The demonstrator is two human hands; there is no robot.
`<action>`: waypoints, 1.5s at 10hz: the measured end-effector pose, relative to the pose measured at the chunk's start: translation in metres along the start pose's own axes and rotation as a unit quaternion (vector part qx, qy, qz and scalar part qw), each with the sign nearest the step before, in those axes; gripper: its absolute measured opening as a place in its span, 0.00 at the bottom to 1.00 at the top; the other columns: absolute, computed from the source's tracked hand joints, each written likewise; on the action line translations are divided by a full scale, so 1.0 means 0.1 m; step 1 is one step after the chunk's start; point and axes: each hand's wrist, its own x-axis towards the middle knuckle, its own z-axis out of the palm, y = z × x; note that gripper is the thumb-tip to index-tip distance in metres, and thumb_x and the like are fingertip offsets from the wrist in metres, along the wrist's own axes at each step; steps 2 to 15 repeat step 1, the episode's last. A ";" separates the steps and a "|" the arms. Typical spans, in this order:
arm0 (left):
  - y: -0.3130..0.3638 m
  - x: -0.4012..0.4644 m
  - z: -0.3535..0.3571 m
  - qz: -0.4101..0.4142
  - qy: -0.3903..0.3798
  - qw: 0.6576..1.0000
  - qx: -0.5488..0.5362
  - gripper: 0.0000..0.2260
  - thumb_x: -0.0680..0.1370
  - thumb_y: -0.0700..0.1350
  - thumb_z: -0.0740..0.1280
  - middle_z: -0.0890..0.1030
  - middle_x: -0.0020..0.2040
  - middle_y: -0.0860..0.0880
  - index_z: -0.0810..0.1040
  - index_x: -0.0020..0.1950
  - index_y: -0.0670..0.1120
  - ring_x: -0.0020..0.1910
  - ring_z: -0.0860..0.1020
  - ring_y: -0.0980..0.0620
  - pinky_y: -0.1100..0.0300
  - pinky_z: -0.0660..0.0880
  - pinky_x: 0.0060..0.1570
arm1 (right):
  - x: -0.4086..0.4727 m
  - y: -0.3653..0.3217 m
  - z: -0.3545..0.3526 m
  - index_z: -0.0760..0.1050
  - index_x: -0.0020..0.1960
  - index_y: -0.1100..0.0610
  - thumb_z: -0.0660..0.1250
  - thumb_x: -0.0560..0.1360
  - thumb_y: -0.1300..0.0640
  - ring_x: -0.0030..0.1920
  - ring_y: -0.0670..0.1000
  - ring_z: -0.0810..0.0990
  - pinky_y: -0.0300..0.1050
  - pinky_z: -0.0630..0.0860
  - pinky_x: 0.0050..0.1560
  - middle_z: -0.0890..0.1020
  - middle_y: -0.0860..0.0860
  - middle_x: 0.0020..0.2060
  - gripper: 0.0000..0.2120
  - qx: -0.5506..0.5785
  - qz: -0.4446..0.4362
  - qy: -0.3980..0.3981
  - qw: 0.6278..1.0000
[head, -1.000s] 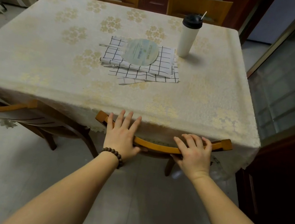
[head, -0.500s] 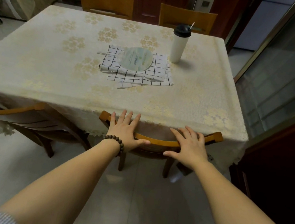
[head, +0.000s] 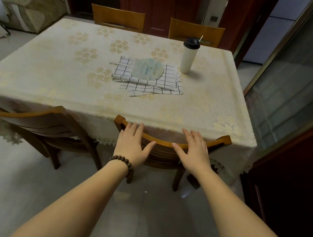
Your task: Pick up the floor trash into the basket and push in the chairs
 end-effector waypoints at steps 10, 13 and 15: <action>0.09 -0.12 0.06 -0.016 -0.010 1.000 0.010 0.35 0.77 0.65 0.55 0.56 0.77 0.46 0.53 0.78 0.48 0.77 0.50 0.46 0.47 0.48 0.75 | -0.11 0.00 -0.01 0.55 0.75 0.46 0.57 0.75 0.37 0.76 0.52 0.47 0.58 0.51 0.74 0.56 0.51 0.75 0.32 0.022 0.002 0.006 1.000; 0.09 -0.12 0.06 -0.016 -0.010 1.000 0.010 0.35 0.77 0.65 0.55 0.56 0.77 0.46 0.53 0.78 0.48 0.77 0.50 0.46 0.47 0.48 0.75 | -0.11 0.00 -0.01 0.55 0.75 0.46 0.57 0.75 0.37 0.76 0.52 0.47 0.58 0.51 0.74 0.56 0.51 0.75 0.32 0.022 0.002 0.006 1.000; 0.09 -0.12 0.06 -0.016 -0.010 1.000 0.010 0.35 0.77 0.65 0.55 0.56 0.77 0.46 0.53 0.78 0.48 0.77 0.50 0.46 0.47 0.48 0.75 | -0.11 0.00 -0.01 0.55 0.75 0.46 0.57 0.75 0.37 0.76 0.52 0.47 0.58 0.51 0.74 0.56 0.51 0.75 0.32 0.022 0.002 0.006 1.000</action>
